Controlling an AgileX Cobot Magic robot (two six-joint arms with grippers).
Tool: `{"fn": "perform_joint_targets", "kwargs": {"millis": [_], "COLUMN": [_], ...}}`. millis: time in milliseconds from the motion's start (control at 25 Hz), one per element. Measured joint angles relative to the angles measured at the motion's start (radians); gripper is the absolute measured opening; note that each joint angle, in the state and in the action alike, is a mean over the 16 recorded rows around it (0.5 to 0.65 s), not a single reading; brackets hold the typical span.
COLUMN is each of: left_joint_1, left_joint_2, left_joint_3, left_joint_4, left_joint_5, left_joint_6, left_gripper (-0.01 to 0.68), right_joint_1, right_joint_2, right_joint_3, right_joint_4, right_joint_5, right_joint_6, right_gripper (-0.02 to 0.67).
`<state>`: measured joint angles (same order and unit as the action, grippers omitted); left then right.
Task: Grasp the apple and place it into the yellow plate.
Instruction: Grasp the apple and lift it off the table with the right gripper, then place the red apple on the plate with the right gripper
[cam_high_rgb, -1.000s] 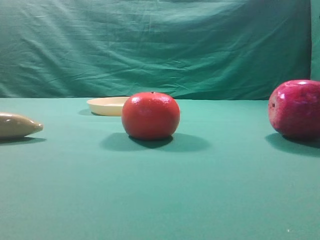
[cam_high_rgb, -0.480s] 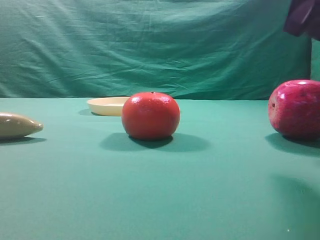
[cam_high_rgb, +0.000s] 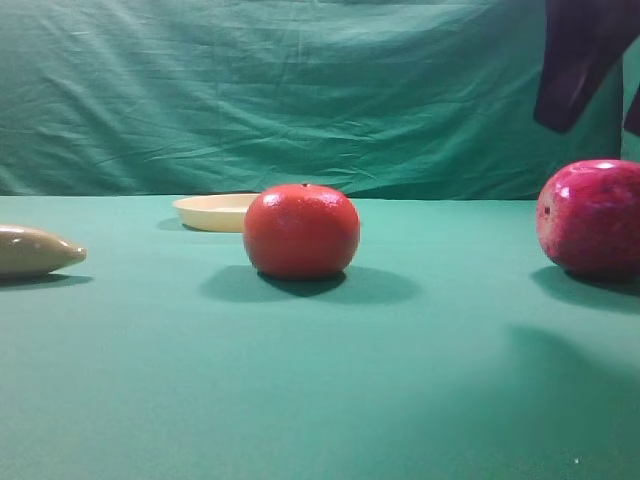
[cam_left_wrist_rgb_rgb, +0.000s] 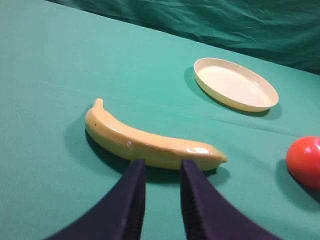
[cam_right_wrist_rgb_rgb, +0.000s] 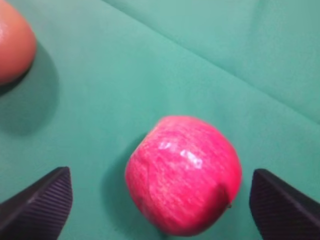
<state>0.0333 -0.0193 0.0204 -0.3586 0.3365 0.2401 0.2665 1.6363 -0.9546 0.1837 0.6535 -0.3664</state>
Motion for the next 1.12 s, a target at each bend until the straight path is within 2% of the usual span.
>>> {"fn": "perform_joint_targets", "kwargs": {"millis": [480, 800, 1120], "left_joint_1": [0.000, 0.000, 0.000], "left_joint_2": [0.000, 0.000, 0.000], "left_joint_3": [0.000, 0.000, 0.000], "left_joint_4": [0.000, 0.000, 0.000], "left_joint_5": [0.000, 0.000, 0.000], "left_joint_6": [0.000, 0.000, 0.000], "left_gripper": [0.157, 0.157, 0.157], "right_joint_1": [0.000, 0.020, 0.113], "right_joint_2": [0.083, 0.112, 0.238], "right_joint_3": [-0.083, -0.295, -0.537], "right_joint_4": [0.012, 0.140, 0.297], "right_joint_5": [-0.036, -0.062, -0.155], "right_joint_6": [-0.002, -0.061, -0.188], "right_gripper": [0.562, 0.551, 0.551]}}
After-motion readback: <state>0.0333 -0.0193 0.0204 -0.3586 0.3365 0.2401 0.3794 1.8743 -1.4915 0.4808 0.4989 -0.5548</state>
